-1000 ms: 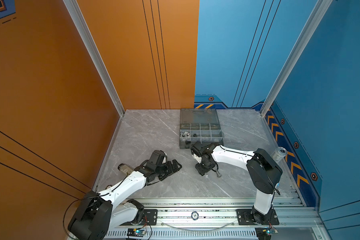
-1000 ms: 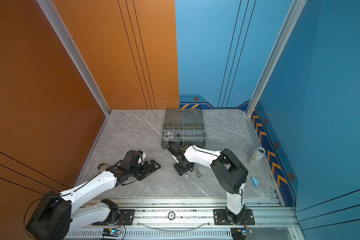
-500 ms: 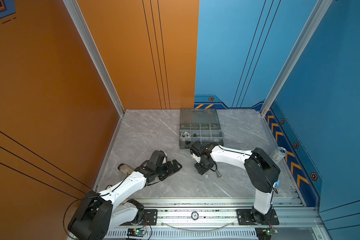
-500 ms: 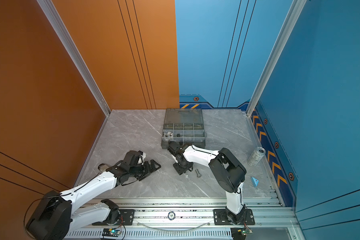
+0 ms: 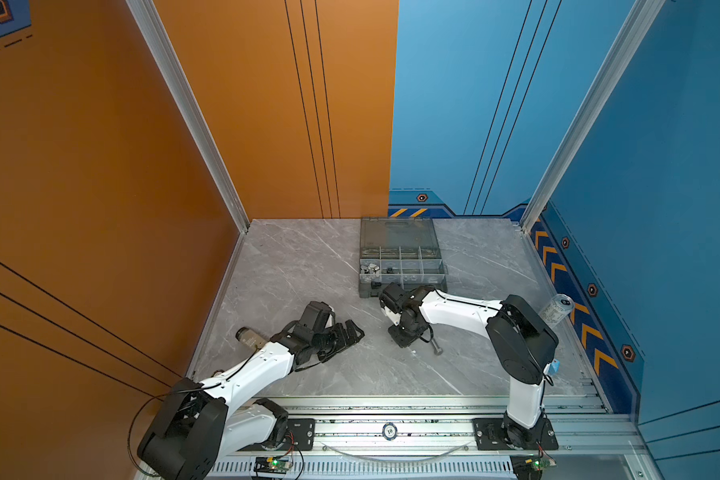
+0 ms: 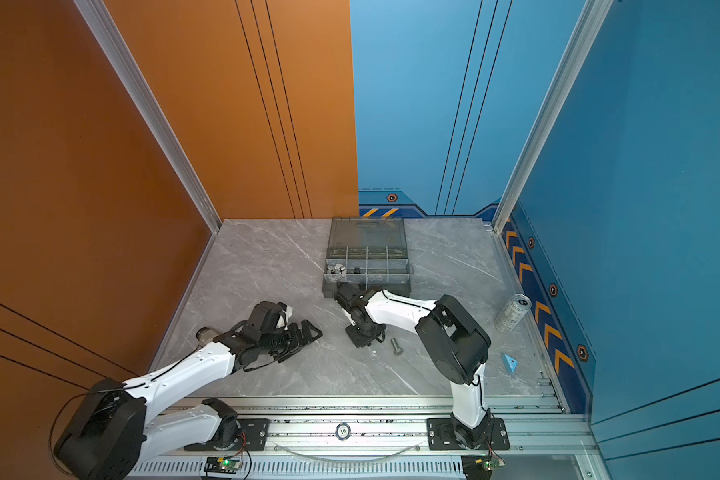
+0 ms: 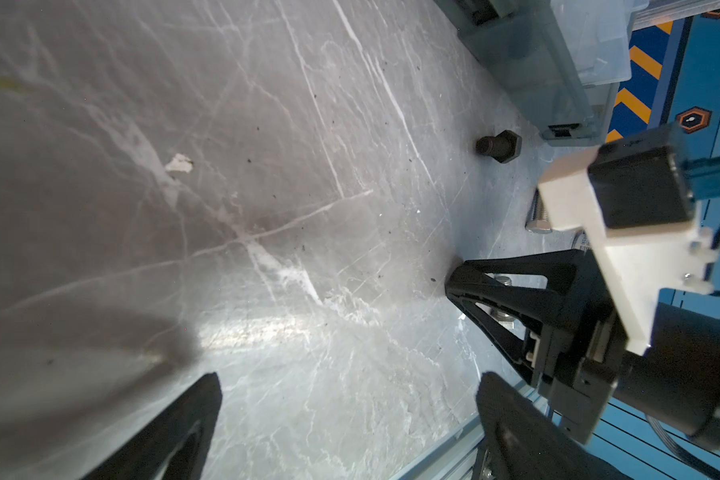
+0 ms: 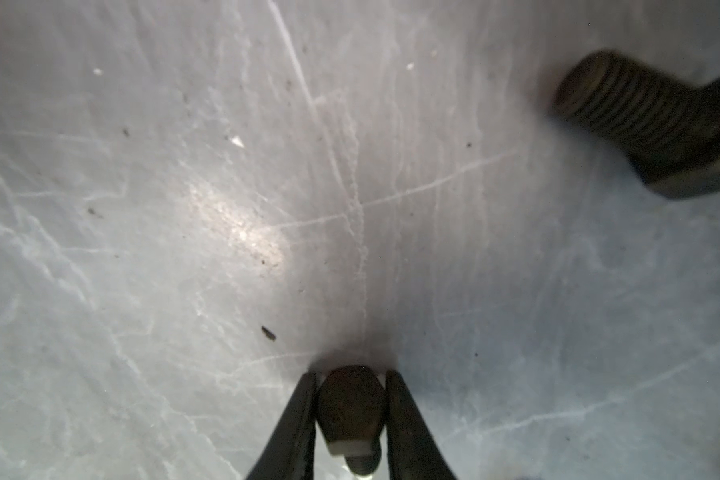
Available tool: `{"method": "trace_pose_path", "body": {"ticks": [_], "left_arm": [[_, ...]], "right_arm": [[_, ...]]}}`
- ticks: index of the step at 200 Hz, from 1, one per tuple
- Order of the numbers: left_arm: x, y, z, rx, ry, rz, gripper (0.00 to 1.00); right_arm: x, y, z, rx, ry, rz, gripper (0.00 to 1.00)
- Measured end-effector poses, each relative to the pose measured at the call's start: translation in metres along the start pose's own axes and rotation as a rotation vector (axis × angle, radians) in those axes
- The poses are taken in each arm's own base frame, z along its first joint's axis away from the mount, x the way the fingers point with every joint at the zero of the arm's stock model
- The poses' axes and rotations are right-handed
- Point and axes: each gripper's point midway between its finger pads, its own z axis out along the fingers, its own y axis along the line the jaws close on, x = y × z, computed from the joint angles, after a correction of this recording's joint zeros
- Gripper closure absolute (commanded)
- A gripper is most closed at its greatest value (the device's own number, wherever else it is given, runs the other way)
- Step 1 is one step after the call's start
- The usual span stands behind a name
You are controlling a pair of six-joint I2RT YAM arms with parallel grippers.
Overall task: Sort the screws and nuts into containers
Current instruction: 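Lower and close the right gripper on another black hex bolt, then carry the black bolt with the right gripper over the organizer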
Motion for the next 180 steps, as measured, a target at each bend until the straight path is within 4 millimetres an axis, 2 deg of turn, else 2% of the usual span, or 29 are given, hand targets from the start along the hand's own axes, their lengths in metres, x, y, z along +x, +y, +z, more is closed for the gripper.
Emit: {"method": "trace_pose_path", "body": {"ticks": [25, 68, 95, 122, 158, 180], "left_arm": [[0.000, 0.001, 0.002, -0.004, 0.003, -0.002, 0.02], [0.000, 0.000, 0.002, -0.001, 0.001, -0.001, 0.02], [-0.002, -0.001, 0.002, 0.005, -0.003, 0.002, 0.02], [-0.002, -0.002, 0.002, 0.008, -0.006, 0.003, 0.02], [-0.003, -0.003, 0.002, 0.011, -0.008, 0.005, 0.02], [-0.003, -0.003, 0.002, 0.011, -0.007, 0.004, 0.02]], "right_arm": [[-0.001, -0.001, 0.000, 0.000, -0.002, 0.005, 1.00], [-0.008, -0.004, -0.008, -0.034, -0.033, 0.030, 1.00], [-0.023, -0.006, -0.037, -0.083, -0.127, 0.054, 1.00], [-0.047, -0.013, -0.073, -0.104, -0.239, 0.061, 1.00], [-0.087, -0.039, -0.108, -0.109, -0.367, 0.086, 1.00], [-0.110, -0.057, -0.119, -0.103, -0.420, 0.102, 1.00]]}}
